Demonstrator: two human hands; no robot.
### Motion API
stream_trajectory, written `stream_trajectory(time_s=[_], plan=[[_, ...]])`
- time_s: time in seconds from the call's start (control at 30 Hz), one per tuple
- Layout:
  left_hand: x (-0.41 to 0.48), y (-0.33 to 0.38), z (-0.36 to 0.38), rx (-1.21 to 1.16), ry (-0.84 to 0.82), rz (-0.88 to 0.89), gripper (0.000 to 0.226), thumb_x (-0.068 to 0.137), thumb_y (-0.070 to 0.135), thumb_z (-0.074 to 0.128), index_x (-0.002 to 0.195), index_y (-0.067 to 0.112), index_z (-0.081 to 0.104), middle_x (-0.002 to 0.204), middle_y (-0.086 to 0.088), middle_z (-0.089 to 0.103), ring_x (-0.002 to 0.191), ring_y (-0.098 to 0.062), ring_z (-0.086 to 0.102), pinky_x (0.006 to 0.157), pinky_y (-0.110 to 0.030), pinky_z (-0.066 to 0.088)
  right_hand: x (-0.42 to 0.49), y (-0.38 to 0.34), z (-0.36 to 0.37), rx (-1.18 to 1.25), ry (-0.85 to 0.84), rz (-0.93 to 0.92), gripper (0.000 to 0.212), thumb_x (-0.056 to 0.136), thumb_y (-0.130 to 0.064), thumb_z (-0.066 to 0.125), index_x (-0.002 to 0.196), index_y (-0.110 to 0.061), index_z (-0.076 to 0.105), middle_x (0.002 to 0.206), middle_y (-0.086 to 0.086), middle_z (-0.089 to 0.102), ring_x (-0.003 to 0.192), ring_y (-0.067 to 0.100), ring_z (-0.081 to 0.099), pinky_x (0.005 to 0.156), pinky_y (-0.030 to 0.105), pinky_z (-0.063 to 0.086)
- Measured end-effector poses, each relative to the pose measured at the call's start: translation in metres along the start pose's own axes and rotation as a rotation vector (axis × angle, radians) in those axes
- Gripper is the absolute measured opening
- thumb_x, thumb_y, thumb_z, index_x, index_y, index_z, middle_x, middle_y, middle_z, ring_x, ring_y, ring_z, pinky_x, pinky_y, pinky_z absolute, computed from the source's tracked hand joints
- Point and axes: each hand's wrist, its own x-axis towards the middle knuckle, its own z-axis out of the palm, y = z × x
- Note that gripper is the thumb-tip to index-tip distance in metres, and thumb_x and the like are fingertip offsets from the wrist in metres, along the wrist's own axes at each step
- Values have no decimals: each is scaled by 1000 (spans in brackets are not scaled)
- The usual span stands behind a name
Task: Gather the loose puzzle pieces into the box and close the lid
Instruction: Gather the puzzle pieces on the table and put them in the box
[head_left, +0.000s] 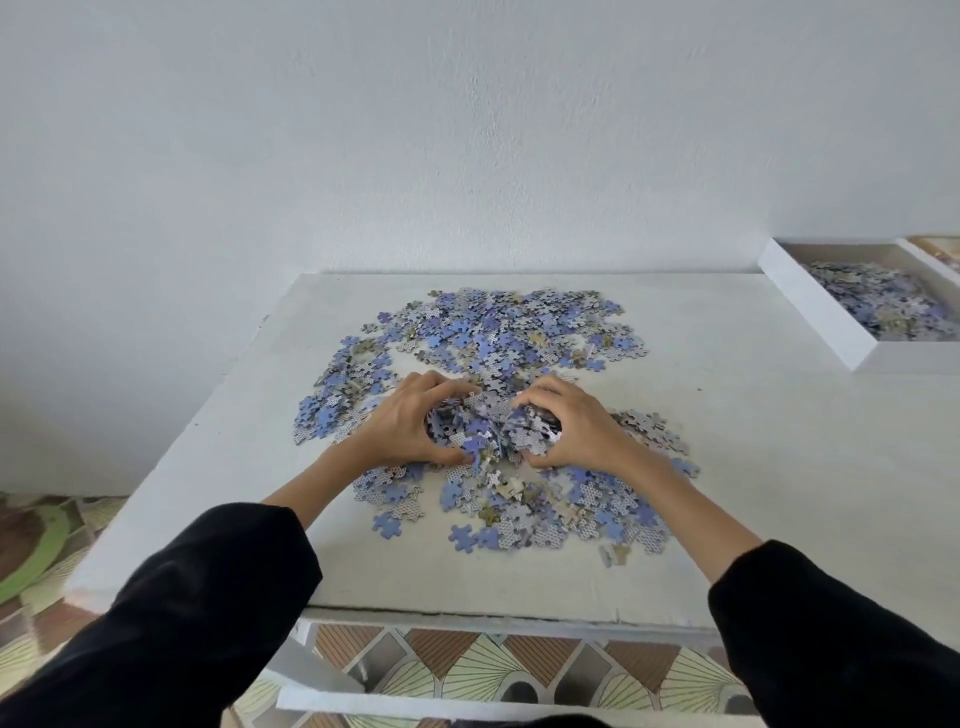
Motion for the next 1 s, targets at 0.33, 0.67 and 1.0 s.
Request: stream_trajectory(time_s=[0.33,0.67,1.0], plan=[[7,9,-2,-165,23,28,39,68,27,64,105,20,54,93,-2,62,80,-20,63,64,-35,55,12,-5,-6,238,172,72,51,77,-16,71,123,-3,55,127,13,56,90,11,66,81,7,46],[16,22,-22,-449,114,29,15,72,20,64,81,9,59,81,-7,58,70,-17,56,68,-32,53,27,-1,-28,393,255,206,62,79,-31,70,131,-8,47,138,8,46,129,18,39,100,23,23],[26,37,-38,-545,139,26,5,83,1,65,81,3,61,82,-17,63,75,-39,58,73,-51,48,37,-6,-48,392,318,138,60,79,-29,70,130,-8,48,136,5,47,116,1,35,97,18,22]])
